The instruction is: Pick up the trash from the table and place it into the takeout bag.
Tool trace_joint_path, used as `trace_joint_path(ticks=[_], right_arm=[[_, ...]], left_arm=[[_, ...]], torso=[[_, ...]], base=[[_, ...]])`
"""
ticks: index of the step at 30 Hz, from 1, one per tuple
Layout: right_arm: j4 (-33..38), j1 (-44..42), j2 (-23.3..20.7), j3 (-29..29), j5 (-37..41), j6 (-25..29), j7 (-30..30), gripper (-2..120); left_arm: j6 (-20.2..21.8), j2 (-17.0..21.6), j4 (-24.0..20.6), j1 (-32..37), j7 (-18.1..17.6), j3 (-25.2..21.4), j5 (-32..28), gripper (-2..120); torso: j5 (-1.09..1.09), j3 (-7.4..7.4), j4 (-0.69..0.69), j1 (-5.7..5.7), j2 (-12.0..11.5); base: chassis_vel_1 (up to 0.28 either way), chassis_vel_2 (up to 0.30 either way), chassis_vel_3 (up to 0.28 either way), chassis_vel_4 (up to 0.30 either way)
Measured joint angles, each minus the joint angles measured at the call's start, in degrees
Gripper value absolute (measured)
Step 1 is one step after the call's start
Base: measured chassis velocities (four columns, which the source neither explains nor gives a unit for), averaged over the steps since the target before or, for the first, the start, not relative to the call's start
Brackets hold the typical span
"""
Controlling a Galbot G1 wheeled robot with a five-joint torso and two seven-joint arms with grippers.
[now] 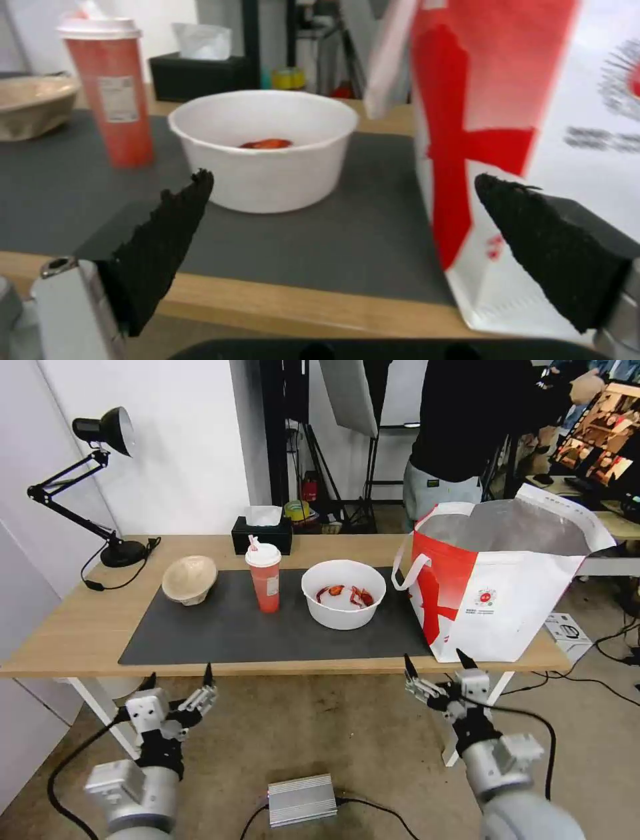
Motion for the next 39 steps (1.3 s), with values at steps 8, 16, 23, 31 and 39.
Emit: trace_joint_path(ticks=[8, 16, 23, 31, 39], right_arm=[[2.88, 8.67, -9.92, -4.00, 8.46, -11.35, 5.07, 100], [2.85, 11.62, -12.55, -4.40, 11.14, -11.01, 5.52, 100], [2.61, 11.76, -12.76, -4.18, 11.45, -9.78, 5.22, 100], [0.83, 13.49, -14.06, -4.30, 12.11, -2.63, 2.31, 100], [-1.36, 16.72, -17.18, -4.13, 15.82, 1.47, -0.36, 100]], left_arm=[[-1.48, -0.06, -0.12, 0.08, -0.45, -0.47, -0.48, 100], [-1.75, -0.14, -0.01, 0.05, 0.01, -0.31, -0.23, 100], [-2.05, -0.21, 0.07, -0.05, 0.39, -0.25, -0.17, 100], [-2.19, -0.15, 0.12, -0.08, 0.50, -0.05, -0.16, 100], [-2.42, -0.36, 0.16, 0.05, 0.76, 0.22, -0.28, 100]], torso=[[-0.01, 0.00, 0.02, 0.00, 0.00], [0.01, -0.01, 0.00, 0.00, 0.00], [0.01, -0.01, 0.00, 0.00, 0.00], [0.01, -0.01, 0.01, 0.00, 0.00], [0.01, 0.00, 0.00, 0.00, 0.00]], base=[[0.000, 0.000, 0.000, 0.000], [0.000, 0.000, 0.000, 0.000], [0.000, 0.000, 0.000, 0.000], [0.000, 0.000, 0.000, 0.000], [0.000, 0.000, 0.000, 0.000]])
